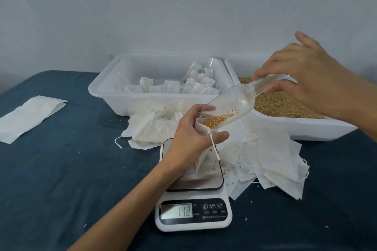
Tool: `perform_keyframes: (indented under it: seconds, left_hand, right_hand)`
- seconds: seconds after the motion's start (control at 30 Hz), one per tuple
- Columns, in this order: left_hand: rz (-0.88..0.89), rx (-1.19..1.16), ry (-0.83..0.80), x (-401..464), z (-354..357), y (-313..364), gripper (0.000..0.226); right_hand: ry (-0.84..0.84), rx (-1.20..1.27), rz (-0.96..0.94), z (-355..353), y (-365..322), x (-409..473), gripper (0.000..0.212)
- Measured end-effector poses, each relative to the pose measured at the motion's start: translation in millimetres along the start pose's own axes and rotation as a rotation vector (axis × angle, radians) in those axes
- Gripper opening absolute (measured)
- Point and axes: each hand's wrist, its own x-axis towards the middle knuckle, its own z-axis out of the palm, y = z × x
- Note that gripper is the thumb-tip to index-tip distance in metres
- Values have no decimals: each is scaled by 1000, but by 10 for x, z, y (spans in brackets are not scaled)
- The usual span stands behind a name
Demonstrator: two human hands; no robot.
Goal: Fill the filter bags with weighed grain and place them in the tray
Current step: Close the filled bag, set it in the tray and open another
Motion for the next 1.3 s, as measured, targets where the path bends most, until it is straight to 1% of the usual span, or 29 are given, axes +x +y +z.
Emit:
perform_keyframes:
  seconds: [0.77, 1.3]
  left_hand:
    - [-7, -9, 14, 14, -4, 14, 59]
    - [9, -23, 3, 30, -11, -18, 58]
  right_hand:
    - [0, 9, 9, 15, -6, 3, 31]
    - [44, -28, -24, -4, -46, 11, 32]
